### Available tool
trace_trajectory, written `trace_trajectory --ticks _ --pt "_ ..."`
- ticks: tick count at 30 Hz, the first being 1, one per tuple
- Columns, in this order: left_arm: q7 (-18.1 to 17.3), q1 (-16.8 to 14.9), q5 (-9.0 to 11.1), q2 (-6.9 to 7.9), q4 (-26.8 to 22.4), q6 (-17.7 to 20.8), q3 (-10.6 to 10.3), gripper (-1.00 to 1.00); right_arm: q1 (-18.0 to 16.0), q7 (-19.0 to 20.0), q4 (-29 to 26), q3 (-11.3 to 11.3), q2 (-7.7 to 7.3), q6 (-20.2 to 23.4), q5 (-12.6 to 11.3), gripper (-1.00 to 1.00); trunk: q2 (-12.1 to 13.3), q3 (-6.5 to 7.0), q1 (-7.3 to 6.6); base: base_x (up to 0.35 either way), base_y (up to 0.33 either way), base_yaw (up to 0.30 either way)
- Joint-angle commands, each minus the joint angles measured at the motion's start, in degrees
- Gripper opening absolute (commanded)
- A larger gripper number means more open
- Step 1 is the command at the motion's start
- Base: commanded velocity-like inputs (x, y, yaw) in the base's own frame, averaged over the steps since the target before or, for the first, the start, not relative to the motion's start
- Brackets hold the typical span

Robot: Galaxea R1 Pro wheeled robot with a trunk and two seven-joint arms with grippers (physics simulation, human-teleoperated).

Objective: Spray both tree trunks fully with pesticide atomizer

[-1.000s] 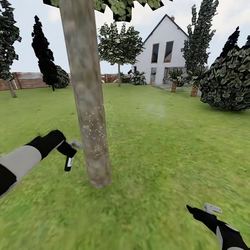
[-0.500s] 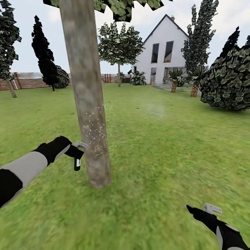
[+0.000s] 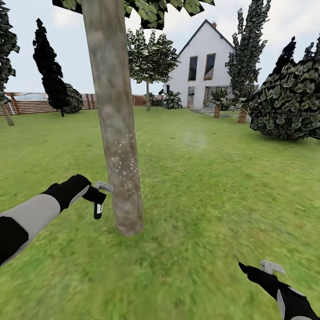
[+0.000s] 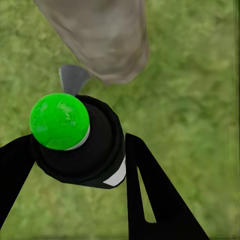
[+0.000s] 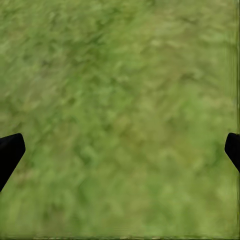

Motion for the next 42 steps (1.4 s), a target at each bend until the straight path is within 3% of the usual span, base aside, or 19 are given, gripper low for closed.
trace_trajectory --ticks 1,4,6,9,11,14,18,23,37,42 --pt "-0.04 0.01 0.01 0.03 0.73 -0.07 0.02 -1.0 0.0 0.0 0.0 0.0 0.0 0.0 0.0 1.0 0.0 0.0 0.0 -0.128 0.104 -0.193" --pt "-0.21 -0.11 -0.17 -0.04 1.2 0.5 0.43 -1.0 0.02 -0.01 0.0 0.01 0.0 0.0 0.0 1.0 0.0 0.0 0.0 -0.035 0.029 -0.053" --pt "-0.24 -0.69 -0.25 -0.13 -0.22 4.58 0.52 -1.0 0.0 -0.02 0.0 0.0 0.0 0.0 0.0 1.0 0.0 0.0 0.0 -0.005 0.004 -0.008" --pt "-0.26 -5.46 -0.28 -0.07 -5.12 12.36 0.56 -1.0 0.0 -0.02 0.0 0.0 0.0 0.0 0.0 1.0 0.0 0.0 0.0 -0.001 0.001 -0.001" --pt "-0.26 -10.21 -0.29 -0.06 -6.04 15.12 0.55 -1.0 0.01 -0.02 0.0 0.0 0.0 0.0 0.0 1.0 0.0 0.0 0.0 0.0 0.0 0.0" --pt "-0.26 -17.29 -0.36 -0.06 -6.29 16.18 0.55 -1.0 0.0 -0.02 0.0 -0.04 -0.05 0.0 0.0 1.0 0.0 0.0 0.0 0.0 0.0 0.0" --pt "-0.26 -23.93 -0.15 -0.05 -6.21 16.43 0.55 -1.0 0.0 -0.02 0.0 -0.03 -0.09 0.0 0.0 1.0 0.0 0.0 0.0 0.0 0.0 0.0" --pt "-0.26 -27.64 -0.03 -0.11 -6.12 16.64 0.55 -1.0 -0.01 -0.02 0.0 -0.05 -0.09 0.0 0.0 1.0 0.0 0.0 0.0 0.0 0.0 0.0" --pt "-0.26 -28.15 -0.03 -0.15 -6.03 16.71 -0.25 -1.0 0.0 -0.02 0.0 -0.06 -0.17 0.0 0.0 1.0 0.0 0.0 0.0 0.0 0.0 0.0" --pt "-0.31 -27.92 -0.16 0.31 -0.43 16.58 -0.49 -1.0 -0.01 0.0 0.0 -0.05 -0.18 0.0 0.0 1.0 0.0 0.0 0.0 -0.03 0.014 0.0"
